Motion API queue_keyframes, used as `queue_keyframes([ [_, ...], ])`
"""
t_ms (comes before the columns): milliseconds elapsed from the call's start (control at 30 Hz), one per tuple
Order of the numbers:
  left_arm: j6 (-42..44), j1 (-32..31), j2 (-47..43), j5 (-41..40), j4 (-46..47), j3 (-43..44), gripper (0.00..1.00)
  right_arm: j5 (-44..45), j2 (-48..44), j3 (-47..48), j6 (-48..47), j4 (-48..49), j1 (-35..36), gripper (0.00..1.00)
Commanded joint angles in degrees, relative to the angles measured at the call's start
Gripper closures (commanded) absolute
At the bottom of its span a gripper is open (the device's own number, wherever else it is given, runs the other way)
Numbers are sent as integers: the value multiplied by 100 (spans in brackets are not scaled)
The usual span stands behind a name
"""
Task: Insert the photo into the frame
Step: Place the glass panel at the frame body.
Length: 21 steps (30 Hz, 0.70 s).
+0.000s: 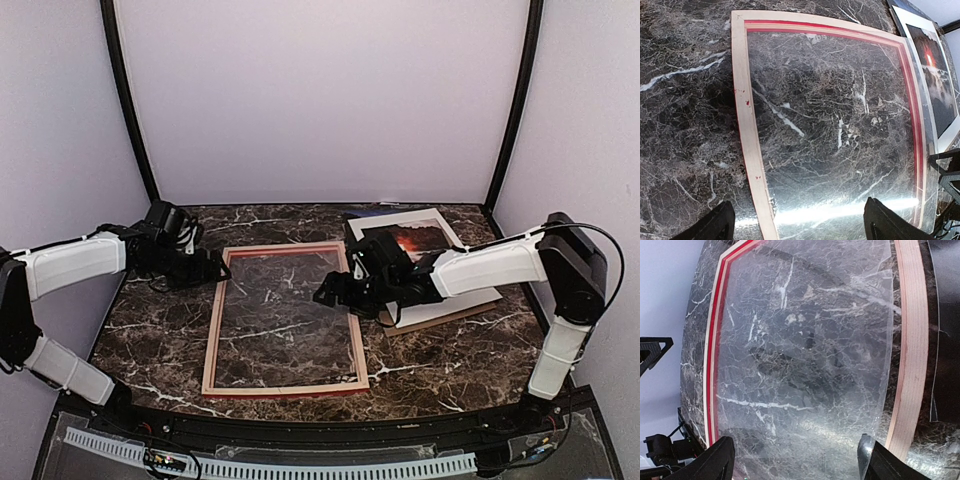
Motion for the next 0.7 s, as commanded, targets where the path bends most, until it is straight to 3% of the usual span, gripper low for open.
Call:
queue_keyframes([
  [0, -43, -34, 31, 21, 92, -105, 8, 480, -51, 255, -297, -474, 72, 13],
  [433, -8, -40, 386, -128, 163, -145, 9, 1227, -362, 279, -634, -1097, 72, 14],
  [667, 78, -40, 811, -236, 142, -94, 18, 1270, -513, 39, -908, -1155, 64, 15],
])
